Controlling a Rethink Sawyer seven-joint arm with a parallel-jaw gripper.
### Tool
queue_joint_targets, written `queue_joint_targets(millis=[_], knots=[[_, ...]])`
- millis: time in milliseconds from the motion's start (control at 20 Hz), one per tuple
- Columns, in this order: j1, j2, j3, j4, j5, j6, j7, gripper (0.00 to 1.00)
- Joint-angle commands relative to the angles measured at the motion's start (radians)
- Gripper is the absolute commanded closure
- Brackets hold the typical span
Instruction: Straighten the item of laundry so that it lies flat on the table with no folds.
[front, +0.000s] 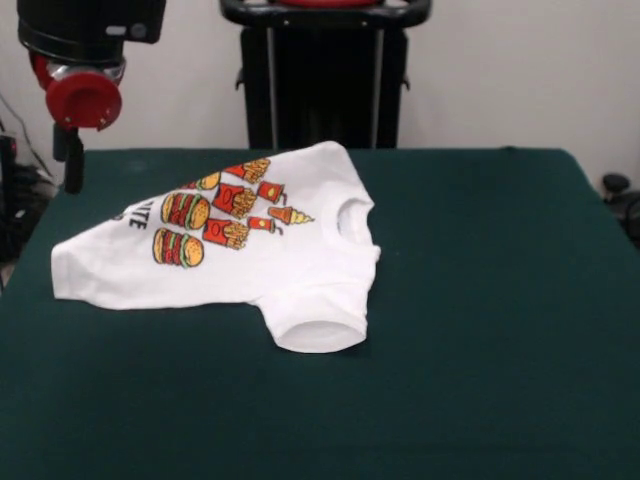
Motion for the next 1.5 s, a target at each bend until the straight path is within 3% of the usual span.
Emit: queue_joint_targets(millis=[50, 250, 550, 1100, 1500], knots=[[0.080, 0.148, 0.097, 0.000, 0.069, -0.041, -0.079, 0.00], [0.119, 0.196, 0.076, -0.027, 0.086, -0.069, -0.025, 0.00], [0.189, 0.208, 0.044, -0.077, 0.157, -0.013, 0.053, 0.00], [0.305, 0.251, 0.014, -0.199, 0.275, 0.064, 0.082, 0.00], [0.355, 0.340, -0.074, -0.281, 0.260, 0.044, 0.085, 0.00]])
